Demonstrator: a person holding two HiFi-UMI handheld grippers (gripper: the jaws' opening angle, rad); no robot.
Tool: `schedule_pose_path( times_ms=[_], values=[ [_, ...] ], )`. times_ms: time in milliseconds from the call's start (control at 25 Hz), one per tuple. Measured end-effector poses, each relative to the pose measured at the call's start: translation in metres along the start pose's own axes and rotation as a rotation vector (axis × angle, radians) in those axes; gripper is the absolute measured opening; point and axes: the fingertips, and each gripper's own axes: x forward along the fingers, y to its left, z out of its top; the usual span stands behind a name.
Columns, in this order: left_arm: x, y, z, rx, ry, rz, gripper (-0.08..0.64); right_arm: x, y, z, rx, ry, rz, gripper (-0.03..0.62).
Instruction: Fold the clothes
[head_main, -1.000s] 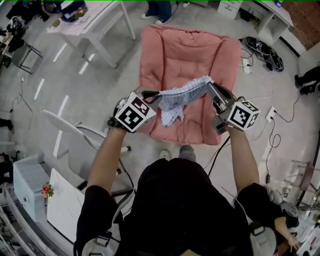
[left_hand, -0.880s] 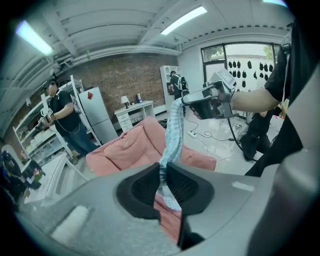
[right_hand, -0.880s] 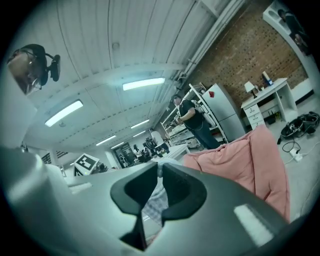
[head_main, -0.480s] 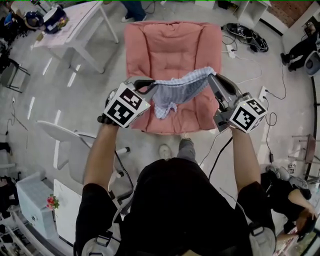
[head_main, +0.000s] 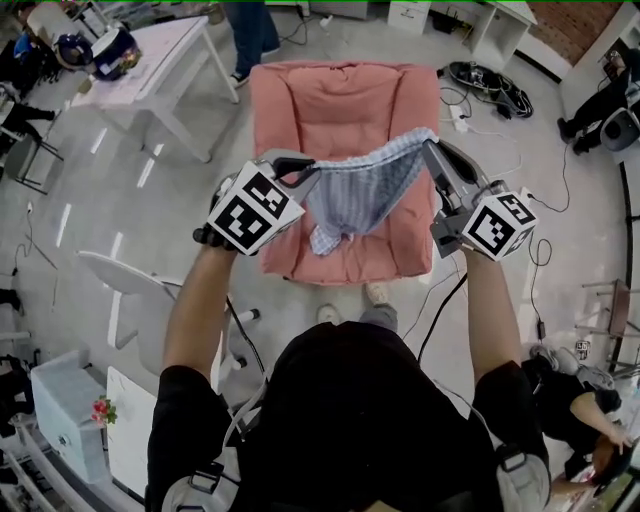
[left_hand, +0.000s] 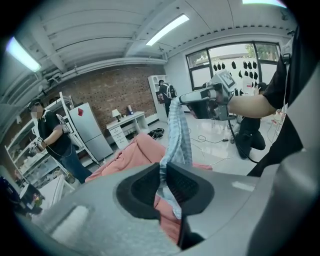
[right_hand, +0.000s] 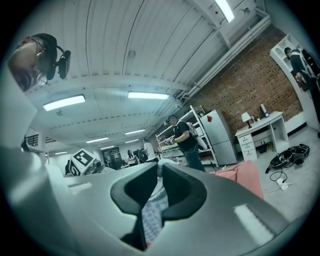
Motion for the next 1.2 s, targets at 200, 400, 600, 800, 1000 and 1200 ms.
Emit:
schedule_pose_path(
  times_ms=[200, 400, 600, 800, 1000, 1200],
  values=[
    [-0.005, 0.014, 0.008, -0.009, 0.041, 0.062, 0.051, 0.024, -0.007, 0.015, 0.021, 0.017, 0.085, 0.035],
    [0.003, 0.016, 0.003, -0.094, 0.087, 0.131, 0.051, 0.034, -0.024, 0.005, 0.041, 0.090, 0.155, 0.035],
    [0.018, 0.010, -0.007, -0.156, 0.131, 0.230, 0.051, 0.040, -0.037, -0.009, 0.025, 0.168, 0.227, 0.035],
    [0.024, 0.001, -0.013, -0.218, 0.161, 0.283, 0.051, 0.047, -0.051, -0.018, -0.049, 0.217, 0.261, 0.035],
    [0.022, -0.006, -0.004, -0.241, 0.171, 0.309, 0.051, 0.065, -0.056, -0.010, -0.096, 0.227, 0.312, 0.035],
    [0.014, -0.017, -0.001, -0.329, 0.165, 0.338, 0.051, 0.102, -0.053, 0.002, -0.160, 0.237, 0.385, 0.035]
  ],
)
